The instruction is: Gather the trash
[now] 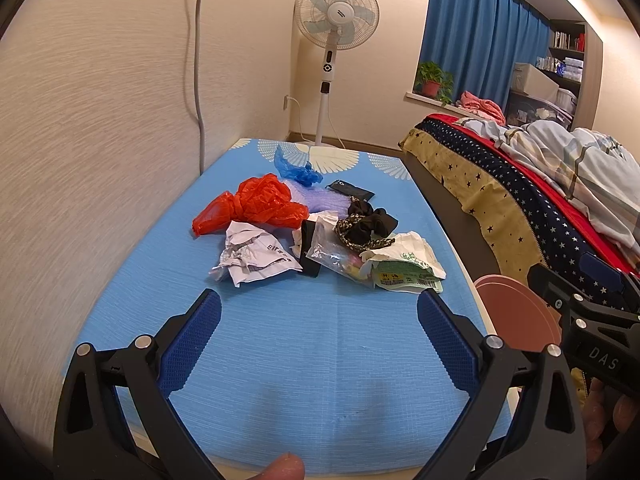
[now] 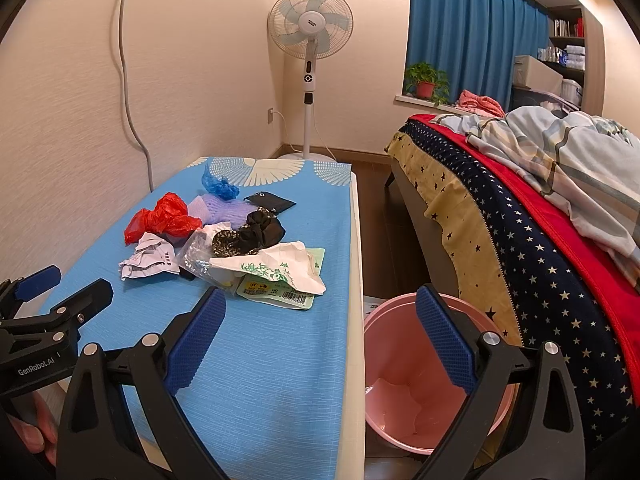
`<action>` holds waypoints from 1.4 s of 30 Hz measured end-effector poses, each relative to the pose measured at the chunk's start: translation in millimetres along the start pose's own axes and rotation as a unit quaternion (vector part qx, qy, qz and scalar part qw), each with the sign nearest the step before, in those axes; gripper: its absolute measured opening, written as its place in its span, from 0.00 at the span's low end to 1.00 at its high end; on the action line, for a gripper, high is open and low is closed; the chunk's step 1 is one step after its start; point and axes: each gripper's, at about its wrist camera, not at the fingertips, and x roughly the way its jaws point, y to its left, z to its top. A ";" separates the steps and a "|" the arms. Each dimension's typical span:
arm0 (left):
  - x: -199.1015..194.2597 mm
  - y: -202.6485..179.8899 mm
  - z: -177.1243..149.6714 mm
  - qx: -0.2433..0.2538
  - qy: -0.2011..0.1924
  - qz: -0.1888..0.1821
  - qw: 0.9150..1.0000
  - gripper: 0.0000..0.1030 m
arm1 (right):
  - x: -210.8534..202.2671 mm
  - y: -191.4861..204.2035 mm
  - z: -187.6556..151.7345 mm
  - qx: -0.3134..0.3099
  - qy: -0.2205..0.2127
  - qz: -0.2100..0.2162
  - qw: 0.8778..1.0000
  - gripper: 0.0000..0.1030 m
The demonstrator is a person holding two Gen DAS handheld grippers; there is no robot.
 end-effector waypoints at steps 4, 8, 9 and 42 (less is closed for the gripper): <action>0.1 0.1 -0.1 0.000 0.001 0.000 1.000 0.93 | -0.1 -0.3 -0.1 0.000 0.000 0.000 1.000 0.91; 0.2 0.4 0.1 0.000 0.000 0.000 1.000 0.92 | -0.1 0.0 0.0 0.000 0.000 0.001 1.000 0.91; 0.2 0.5 0.1 -0.001 0.001 0.000 1.000 0.92 | -0.1 -0.2 0.0 0.000 0.000 0.001 1.000 0.91; 66.9 17.6 33.6 -0.050 -0.003 0.029 0.998 0.42 | 84.3 3.8 55.7 0.077 0.022 0.109 0.991 0.27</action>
